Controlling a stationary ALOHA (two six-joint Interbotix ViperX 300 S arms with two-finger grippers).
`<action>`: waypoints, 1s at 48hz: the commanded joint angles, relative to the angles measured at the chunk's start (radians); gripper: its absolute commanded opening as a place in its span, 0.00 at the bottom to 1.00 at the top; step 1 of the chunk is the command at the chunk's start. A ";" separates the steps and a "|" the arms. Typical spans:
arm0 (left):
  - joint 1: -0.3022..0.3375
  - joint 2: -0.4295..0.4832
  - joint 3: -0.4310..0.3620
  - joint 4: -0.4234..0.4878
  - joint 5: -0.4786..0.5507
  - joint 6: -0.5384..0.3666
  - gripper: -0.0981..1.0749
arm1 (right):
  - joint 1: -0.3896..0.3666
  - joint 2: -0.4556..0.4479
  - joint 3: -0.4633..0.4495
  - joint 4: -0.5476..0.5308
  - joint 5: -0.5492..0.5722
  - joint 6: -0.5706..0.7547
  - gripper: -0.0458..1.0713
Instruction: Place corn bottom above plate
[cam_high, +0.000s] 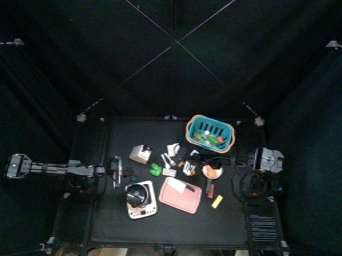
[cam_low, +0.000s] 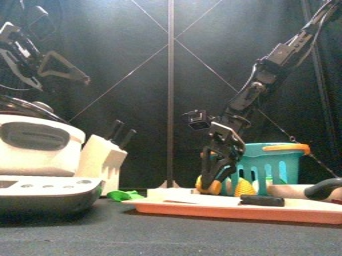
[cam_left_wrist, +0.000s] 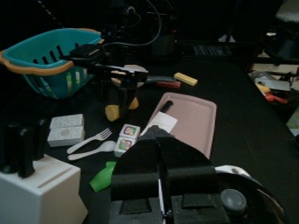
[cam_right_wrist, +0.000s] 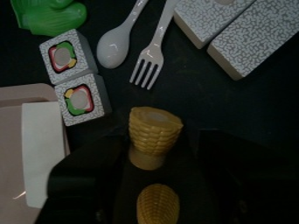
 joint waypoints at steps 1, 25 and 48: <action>-0.002 0.003 -0.014 0.000 -0.011 0.000 0.10 | -0.005 -0.018 -0.012 0.003 -0.005 0.002 0.89; 0.000 0.003 -0.014 0.000 -0.011 0.000 0.10 | -0.003 -0.018 -0.006 0.003 -0.003 0.000 0.90; 0.000 0.003 -0.011 -0.003 -0.006 -0.002 0.10 | 0.002 -0.087 -0.012 0.049 -0.018 0.000 0.90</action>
